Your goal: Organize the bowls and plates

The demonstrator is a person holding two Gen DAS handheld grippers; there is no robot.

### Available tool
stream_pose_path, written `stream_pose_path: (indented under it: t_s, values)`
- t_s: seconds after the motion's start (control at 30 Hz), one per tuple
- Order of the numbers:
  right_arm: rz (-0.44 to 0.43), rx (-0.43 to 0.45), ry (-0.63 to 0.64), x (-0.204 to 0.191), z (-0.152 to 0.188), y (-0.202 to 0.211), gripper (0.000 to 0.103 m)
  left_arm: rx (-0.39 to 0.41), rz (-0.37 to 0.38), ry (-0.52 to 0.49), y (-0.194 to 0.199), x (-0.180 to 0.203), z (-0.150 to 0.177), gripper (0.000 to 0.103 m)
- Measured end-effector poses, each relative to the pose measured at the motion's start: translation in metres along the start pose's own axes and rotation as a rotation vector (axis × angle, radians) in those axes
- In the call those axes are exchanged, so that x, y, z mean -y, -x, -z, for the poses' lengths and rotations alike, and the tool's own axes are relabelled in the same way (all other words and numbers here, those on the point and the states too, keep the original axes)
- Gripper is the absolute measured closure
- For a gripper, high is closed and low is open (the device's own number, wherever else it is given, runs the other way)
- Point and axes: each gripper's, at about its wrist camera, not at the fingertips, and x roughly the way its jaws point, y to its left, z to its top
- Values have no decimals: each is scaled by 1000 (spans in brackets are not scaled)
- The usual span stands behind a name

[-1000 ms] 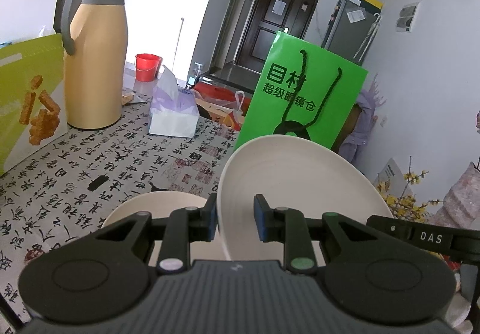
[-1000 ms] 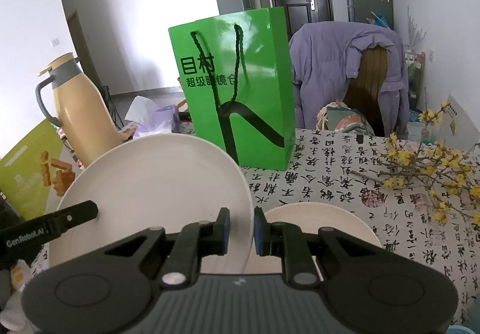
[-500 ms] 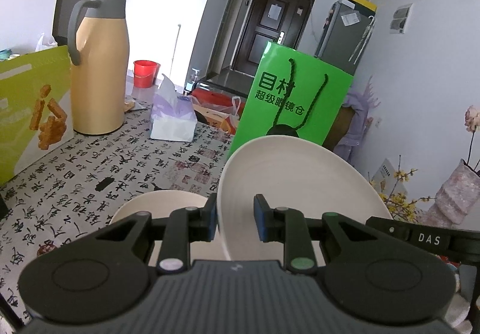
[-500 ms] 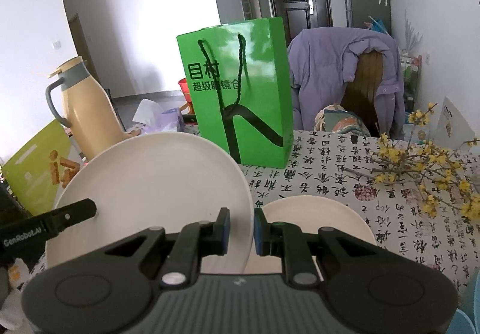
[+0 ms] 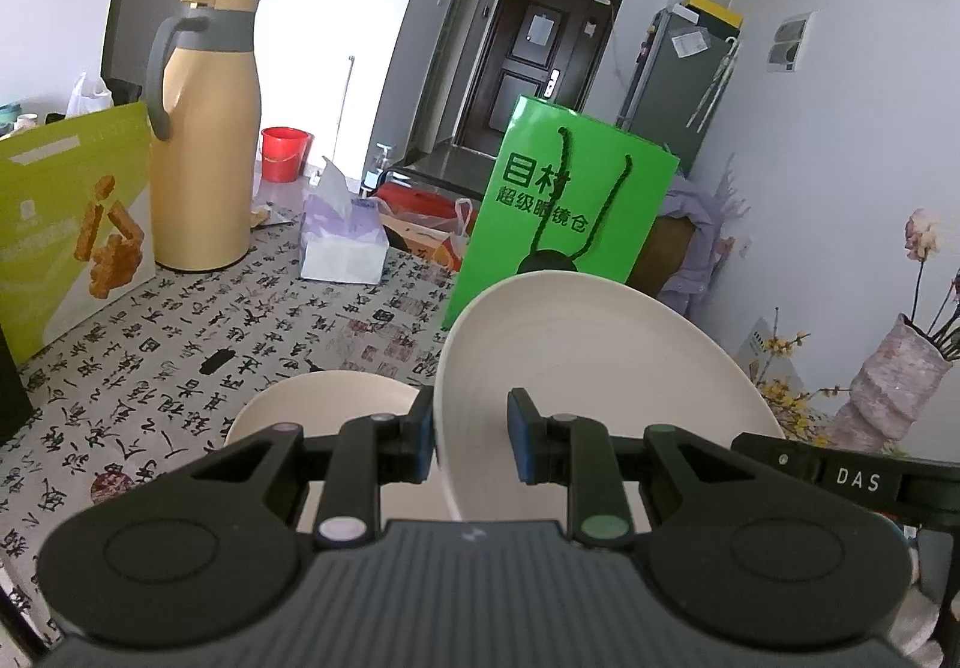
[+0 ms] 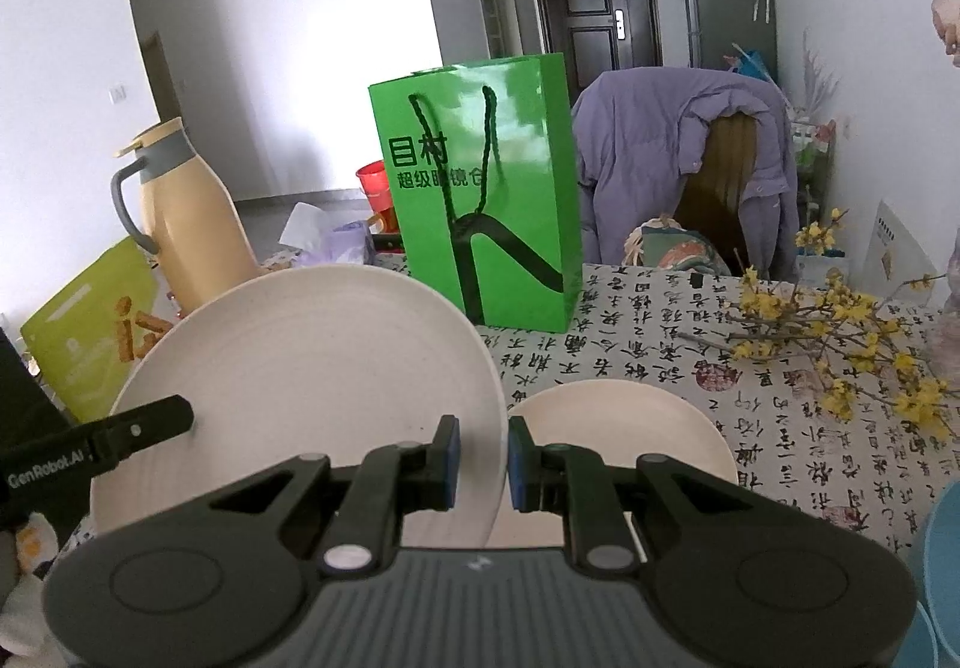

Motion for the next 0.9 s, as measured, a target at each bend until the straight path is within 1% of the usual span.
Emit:
stream_pose_path:
  t_s: [0.23, 0.9]
  values:
    - [-1, 9, 0, -1, 5, 19, 87, 13, 17, -2, 17, 2, 3, 78]
    - [15, 34, 13, -6, 22, 61, 87, 30, 29, -17, 51, 9, 16, 78]
